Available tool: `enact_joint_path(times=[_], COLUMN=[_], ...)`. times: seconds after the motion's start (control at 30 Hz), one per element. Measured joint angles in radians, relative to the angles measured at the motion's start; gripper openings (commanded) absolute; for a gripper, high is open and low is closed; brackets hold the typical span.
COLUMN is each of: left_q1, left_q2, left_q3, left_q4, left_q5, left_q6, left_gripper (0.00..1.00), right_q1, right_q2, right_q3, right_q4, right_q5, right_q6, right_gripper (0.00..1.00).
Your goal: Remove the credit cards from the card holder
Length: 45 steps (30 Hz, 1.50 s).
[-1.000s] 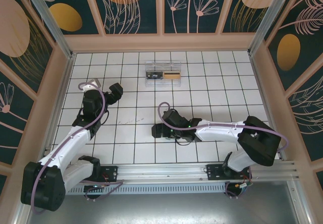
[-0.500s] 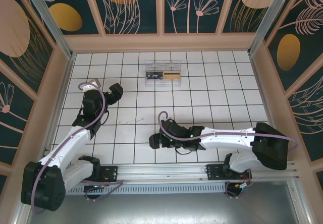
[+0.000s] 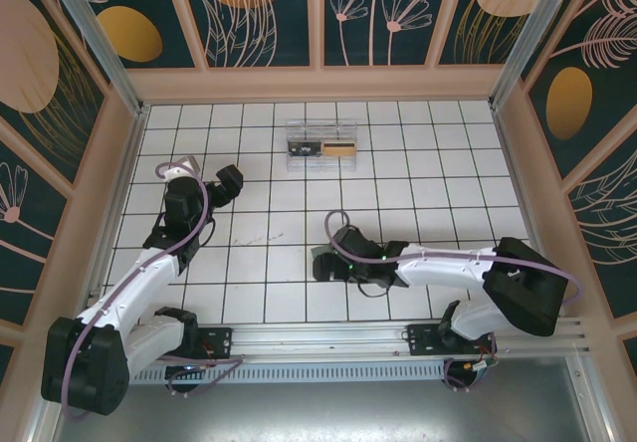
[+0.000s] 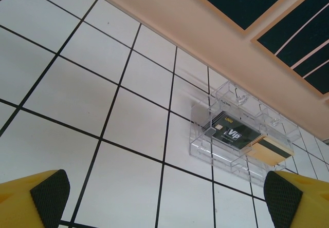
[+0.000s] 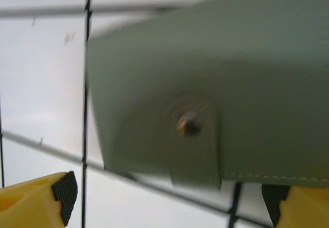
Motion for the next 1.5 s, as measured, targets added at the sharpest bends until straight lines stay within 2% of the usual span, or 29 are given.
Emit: enact_joint_path(times=[0.23, 0.4, 0.5, 0.6, 0.67, 0.87, 0.93, 1.1, 1.33, 1.5], left_q1=[-0.008, -0.031, -0.051, -0.079, -0.112, -0.196, -0.206, -0.213, -0.221, -0.226], left_q2=[0.024, 0.050, 0.061, 0.062, 0.062, 0.059, 0.042, 0.012, 0.002, 0.002], left_q3=[0.000, -0.001, -0.014, -0.042, -0.071, -0.162, -0.193, -0.215, -0.217, -0.225], left_q4=[-0.003, -0.001, 0.009, 0.020, 0.035, 0.063, 0.071, 0.074, 0.077, 0.077], left_q5=[0.010, 0.041, 0.062, 0.081, 0.089, 0.102, 0.102, 0.095, 0.090, 0.090], left_q6=[-0.001, -0.008, -0.024, -0.049, -0.070, -0.138, -0.159, -0.181, -0.196, -0.200], left_gripper=[0.98, 0.99, 0.99, 0.99, 0.99, 0.99, 0.99, 0.98, 0.99, 0.99], right_q1=[-0.169, -0.218, -0.224, -0.216, -0.193, -0.030, 0.002, 0.009, 0.010, 0.011], right_q2=[0.103, 0.206, 0.254, 0.273, 0.273, 0.270, 0.270, 0.278, 0.324, 0.343], right_q3=[0.097, 0.214, 0.277, 0.325, 0.346, 0.367, 0.367, 0.372, 0.423, 0.425], right_q4=[0.010, 0.023, 0.020, -0.018, -0.064, -0.238, -0.273, -0.328, -0.341, -0.341], right_q5=[-0.042, -0.085, -0.096, -0.069, -0.004, 0.206, 0.234, 0.301, 0.332, 0.328], right_q6=[-0.130, -0.203, -0.235, -0.254, -0.263, -0.261, -0.262, -0.269, -0.303, -0.317], right_gripper=[0.94, 0.90, 0.85, 0.82, 0.82, 0.58, 0.55, 0.55, 0.53, 0.40])
